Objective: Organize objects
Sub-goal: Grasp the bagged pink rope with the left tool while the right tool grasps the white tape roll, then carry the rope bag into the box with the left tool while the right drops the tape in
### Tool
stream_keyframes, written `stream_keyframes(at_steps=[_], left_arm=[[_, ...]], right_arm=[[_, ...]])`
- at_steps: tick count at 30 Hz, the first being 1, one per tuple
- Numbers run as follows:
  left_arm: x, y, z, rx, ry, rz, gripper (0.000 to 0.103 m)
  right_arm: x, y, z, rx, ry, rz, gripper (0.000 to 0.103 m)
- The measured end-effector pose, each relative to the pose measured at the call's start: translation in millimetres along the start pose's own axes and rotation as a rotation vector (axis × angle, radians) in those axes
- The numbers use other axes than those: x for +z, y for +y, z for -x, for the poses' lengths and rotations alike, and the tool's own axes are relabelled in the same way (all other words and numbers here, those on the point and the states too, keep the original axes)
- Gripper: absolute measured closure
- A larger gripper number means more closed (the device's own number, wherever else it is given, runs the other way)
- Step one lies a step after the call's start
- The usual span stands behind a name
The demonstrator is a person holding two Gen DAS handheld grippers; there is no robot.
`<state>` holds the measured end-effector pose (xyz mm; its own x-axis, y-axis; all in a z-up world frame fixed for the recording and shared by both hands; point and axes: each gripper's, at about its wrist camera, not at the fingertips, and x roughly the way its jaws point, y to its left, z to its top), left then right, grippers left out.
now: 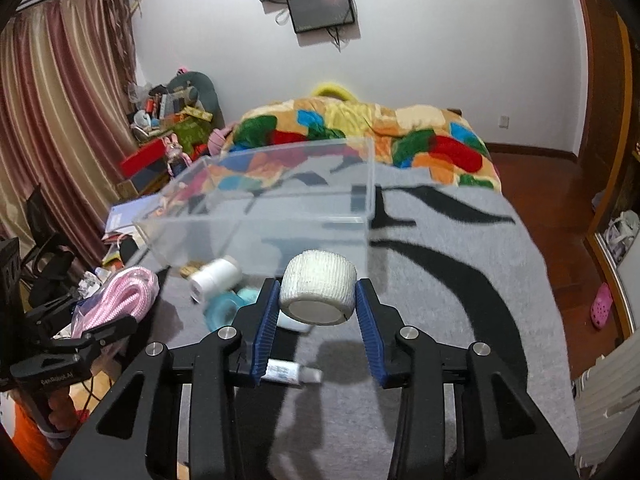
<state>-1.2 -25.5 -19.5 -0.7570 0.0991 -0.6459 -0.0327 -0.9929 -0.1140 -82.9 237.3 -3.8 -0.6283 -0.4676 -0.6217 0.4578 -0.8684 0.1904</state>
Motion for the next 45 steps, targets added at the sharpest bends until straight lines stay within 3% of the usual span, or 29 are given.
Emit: stream_keyframes(at_steps=[7,11,19,27,30,31,40,45], left_arm=[[45.7,0.6,14.2,-0.005,-0.131,0.021,0.042],[73.0,-0.8,7.0,0.0,-0.151,0.019,0.042],[111.7,4.0,-42.5,0.007,-0.04,0.009,0.042],[119.1,4.7,-105.2,0.023,0.127,0.005,0.042],[119.3,0.6,-115.7,0.033,0.144,-0.013,0.042],[118.9,-0.5,-118.0,0.026,0.15,-0.017,0.053],[122.6,-0.8,-117.1,0.043,0.152,-0.037,0.053],[125.0,-1.7,-97.5,0.046,0.114,-0.044,0.044]], right_arm=[[29.1,16.7,11.6,0.009,-0.071,0.033,0.068],[51.0,24.8,6.7,0.009,-0.103,0.049,0.068],[83.1,21.6,-35.6,0.006,-0.042,0.035,0.068],[90.9,19.2,-93.0,-0.011,0.122,0.067,0.068],[86.7,20.0,-107.5,-0.004,0.169,0.081,0.068],[85.2,21.0,-111.5,-0.003,0.182,0.088,0.068],[78.1,34.1,-124.4,-0.006,0.223,0.139,0.067],[79.8,35.2,-110.4,0.002,0.197,0.137,0.056]])
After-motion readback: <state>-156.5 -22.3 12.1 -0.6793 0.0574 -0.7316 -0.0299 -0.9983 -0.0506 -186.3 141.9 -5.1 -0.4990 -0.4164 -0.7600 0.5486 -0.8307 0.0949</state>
